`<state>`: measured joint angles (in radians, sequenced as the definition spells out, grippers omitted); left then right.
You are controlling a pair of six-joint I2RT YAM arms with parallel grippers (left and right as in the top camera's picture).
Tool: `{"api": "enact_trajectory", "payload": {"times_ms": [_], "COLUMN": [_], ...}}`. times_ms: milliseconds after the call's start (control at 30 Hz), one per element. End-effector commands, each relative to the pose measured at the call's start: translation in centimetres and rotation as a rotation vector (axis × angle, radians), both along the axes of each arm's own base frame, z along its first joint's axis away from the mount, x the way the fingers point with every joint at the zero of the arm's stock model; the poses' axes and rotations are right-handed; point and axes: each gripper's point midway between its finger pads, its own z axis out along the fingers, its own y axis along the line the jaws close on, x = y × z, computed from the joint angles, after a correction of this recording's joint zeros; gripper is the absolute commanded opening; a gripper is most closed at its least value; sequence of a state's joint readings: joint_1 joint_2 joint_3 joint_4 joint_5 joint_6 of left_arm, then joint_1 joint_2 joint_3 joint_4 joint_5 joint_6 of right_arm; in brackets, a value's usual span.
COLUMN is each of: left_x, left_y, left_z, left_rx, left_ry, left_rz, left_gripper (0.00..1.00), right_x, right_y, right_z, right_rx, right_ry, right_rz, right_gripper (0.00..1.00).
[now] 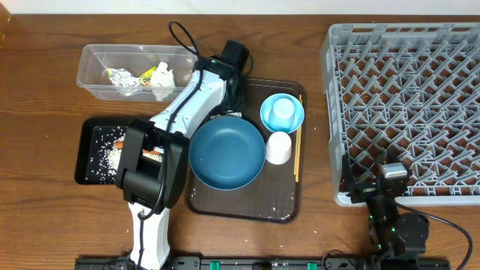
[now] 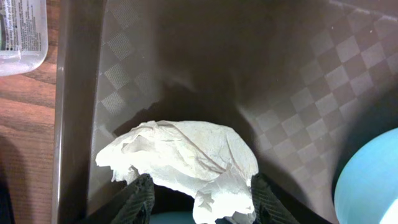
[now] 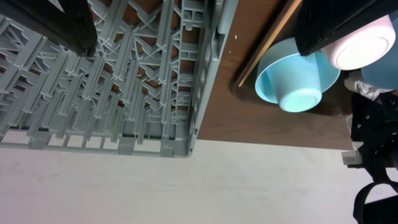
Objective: Sort waste into correct bins and load items into the dishwasher rack
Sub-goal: 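Carry the tissue over the clear bin and open the left gripper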
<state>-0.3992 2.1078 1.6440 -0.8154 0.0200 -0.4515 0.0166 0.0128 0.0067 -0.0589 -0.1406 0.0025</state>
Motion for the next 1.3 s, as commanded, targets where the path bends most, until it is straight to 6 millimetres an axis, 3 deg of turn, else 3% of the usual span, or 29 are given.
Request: {"api": "enact_trajectory", "payload": {"times_ms": [0, 233, 400, 533, 800, 933, 1000, 1267], "left_x": [-0.2, 0.0, 0.7, 1.9, 2.9, 4.0, 4.7, 7.5], "left_y": [0.2, 0.1, -0.2, -0.7, -0.4, 2.4, 4.3, 13.7], "left_z": [-0.7, -0.6, 1.0, 5.1, 15.8, 19.5, 20.2, 18.9], "left_rx": [0.008, 0.003, -0.014, -0.054, -0.127, -0.092, -0.063, 0.066], "left_ry": [0.020, 0.009, -0.031, -0.125, -0.401, -0.525, -0.562, -0.580], "left_rz": [0.010, 0.010, 0.009, 0.009, -0.026, 0.045, 0.093, 0.300], "left_gripper": [0.45, 0.06, 0.06, 0.06, 0.06, 0.06, 0.06, 0.06], "right_x": [0.0, 0.0, 0.0, 0.0, 0.0, 0.0, 0.0, 0.0], "right_y": [-0.3, -0.3, -0.3, -0.3, -0.3, -0.3, -0.3, -0.3], "right_z": [-0.1, -0.1, -0.1, -0.1, -0.1, -0.1, -0.1, -0.1], "right_rx": [-0.011, -0.011, -0.011, -0.011, -0.011, -0.011, -0.011, -0.011], "right_ry": [0.003, 0.003, 0.003, 0.003, 0.003, 0.003, 0.003, 0.003], "right_rz": [-0.012, -0.012, -0.012, -0.012, -0.012, -0.012, -0.012, -0.012], "right_gripper": [0.99, 0.99, 0.99, 0.99, 0.99, 0.99, 0.99, 0.99]}}
